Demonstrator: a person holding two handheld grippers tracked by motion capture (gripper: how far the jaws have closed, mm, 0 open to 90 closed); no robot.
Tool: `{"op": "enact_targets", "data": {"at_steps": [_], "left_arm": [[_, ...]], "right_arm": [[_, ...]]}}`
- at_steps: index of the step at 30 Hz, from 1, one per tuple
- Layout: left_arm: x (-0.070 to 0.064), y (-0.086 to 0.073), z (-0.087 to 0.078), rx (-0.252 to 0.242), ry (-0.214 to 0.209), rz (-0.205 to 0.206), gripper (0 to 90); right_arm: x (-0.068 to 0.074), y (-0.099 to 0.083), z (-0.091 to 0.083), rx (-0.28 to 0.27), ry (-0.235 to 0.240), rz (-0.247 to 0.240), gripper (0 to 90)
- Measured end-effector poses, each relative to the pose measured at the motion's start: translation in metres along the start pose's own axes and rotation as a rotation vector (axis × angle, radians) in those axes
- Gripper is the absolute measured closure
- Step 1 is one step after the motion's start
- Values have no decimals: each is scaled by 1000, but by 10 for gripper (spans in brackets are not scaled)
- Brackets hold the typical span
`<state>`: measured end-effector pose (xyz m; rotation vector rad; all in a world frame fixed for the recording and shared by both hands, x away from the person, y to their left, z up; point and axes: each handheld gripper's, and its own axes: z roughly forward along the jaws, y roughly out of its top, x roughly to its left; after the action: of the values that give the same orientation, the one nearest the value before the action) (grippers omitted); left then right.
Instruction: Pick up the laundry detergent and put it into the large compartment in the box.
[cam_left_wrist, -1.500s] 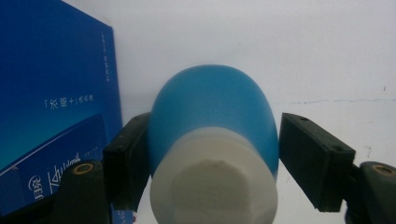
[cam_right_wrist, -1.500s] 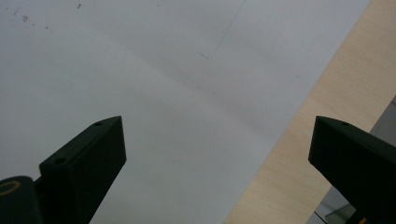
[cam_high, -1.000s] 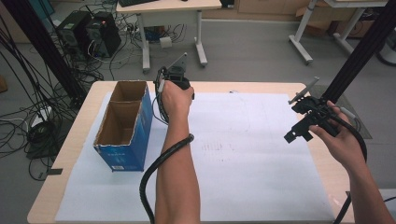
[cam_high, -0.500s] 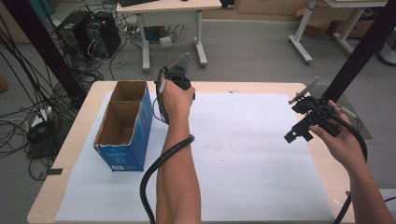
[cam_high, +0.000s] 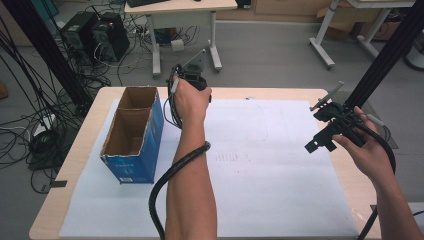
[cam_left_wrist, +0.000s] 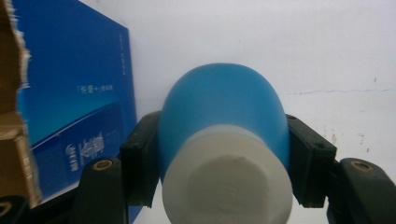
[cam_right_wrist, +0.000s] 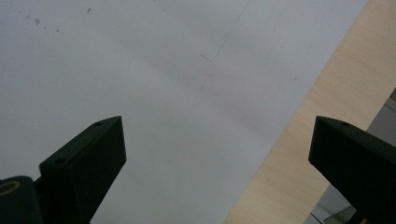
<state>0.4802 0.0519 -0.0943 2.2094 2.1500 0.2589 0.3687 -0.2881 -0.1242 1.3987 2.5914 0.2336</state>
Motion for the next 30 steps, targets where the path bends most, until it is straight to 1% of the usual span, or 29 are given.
{"op": "enact_targets", "data": {"at_steps": [5,8,10,13,14,16,19,22,25,26,28,29,30], "left_arm": [[1,-6,-25,-26,0,-6,382],[0,-7,-43,-37,3,-6,382],[-2,-7,-53,-38,10,5,382],[-2,-8,-72,-55,10,8,382],[-2,-8,-72,-55,10,8,382],[-1,-10,-88,-69,9,6,382],[0,-11,-103,-81,14,5,382],[3,-14,-116,-95,17,-7,382],[8,-16,-132,-107,27,-18,382],[8,-16,-132,-107,27,-18,382],[10,-19,-142,-117,34,-25,382],[15,-21,-152,-129,38,-33,382],[16,-23,-157,-136,44,-41,382]], "right_arm": [[6,-2,-4,-5,-4,-9,42],[9,-3,-7,-12,-7,-11,41],[11,-3,-8,-13,-8,-19,42],[14,-3,-10,-18,3,-25,42],[15,-3,-10,-19,4,-27,42],[16,-2,-11,-19,2,-34,42],[17,-2,-12,-18,5,-32,42],[17,-3,-13,-20,3,-28,42],[16,-3,-15,-23,1,-26,42],[16,-3,-15,-25,0,-23,41],[17,-3,-15,-25,-1,-26,41],[17,-2,-16,-27,0,-28,42],[18,-2,-16,-28,0,-26,42]]}}
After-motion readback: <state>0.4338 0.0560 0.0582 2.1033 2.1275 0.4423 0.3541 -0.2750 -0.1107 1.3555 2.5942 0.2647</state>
